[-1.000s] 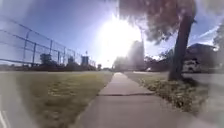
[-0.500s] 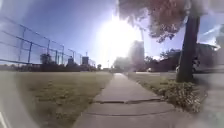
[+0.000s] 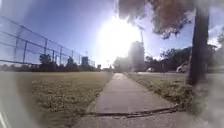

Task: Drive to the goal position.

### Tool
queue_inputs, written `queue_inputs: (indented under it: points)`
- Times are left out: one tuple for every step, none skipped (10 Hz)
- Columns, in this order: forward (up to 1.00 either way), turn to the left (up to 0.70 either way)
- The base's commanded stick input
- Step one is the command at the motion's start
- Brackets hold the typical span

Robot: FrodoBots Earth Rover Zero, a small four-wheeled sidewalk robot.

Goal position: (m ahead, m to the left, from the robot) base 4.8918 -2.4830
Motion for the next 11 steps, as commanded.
queue_inputs:
  points:
    - [1.00,0.01]
    - [1.00,0.01]
    - [1.00,0.00]
    - [1.00,0.00]
    - [1.00,-0.05]
    - [1.00,-0.11]
    - [1.00,-0.26]
    - [1.00,0.00]
    - [1.00,0.00]
    - [1.00,0.00]
    - [1.00,0.00]
